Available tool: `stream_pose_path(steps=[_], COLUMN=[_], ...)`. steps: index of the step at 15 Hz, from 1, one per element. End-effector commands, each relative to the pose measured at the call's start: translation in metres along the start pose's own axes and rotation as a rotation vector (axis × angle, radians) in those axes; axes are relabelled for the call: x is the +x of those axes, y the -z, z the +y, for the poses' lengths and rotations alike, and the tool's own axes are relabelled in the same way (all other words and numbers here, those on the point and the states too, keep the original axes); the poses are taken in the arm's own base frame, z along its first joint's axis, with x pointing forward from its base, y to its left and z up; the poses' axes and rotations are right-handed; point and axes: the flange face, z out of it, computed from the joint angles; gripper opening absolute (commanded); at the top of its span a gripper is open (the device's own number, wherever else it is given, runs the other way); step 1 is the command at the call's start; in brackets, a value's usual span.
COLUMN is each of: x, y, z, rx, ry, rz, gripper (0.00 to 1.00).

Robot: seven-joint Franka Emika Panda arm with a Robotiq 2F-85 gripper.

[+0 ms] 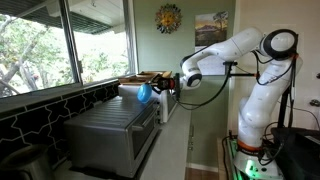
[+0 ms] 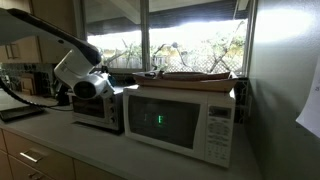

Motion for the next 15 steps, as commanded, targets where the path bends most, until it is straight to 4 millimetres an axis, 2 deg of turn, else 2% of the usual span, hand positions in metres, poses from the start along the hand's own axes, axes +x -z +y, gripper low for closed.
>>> stream_pose_path(steps=[1,3,4,5,6,7,8,11,15], x=[0.0,0.0,0.0,-0.001,-0.001,0.0,0.0,0.001,-0.004], y=[0.008,0.009,0.008,0.008,0.008,0.008,0.009,0.01,0.006], z=[0.015,0.02,0.021,0.022,0.023,0.024,0.026,0.026,0.011], rx=[0.056,0.065,0.074,0.074,0.072,0.068,0.064,0.052,0.001], ry=[-0.001,-0.01,-0.021,-0.022,-0.025,-0.027,-0.027,-0.023,0.012], rz=[0.042,0.055,0.05,0.051,0.051,0.052,0.054,0.058,0.07], gripper=[0.02,0.03,0.07,0.24,0.32,0.33,0.39,0.63,0.92])
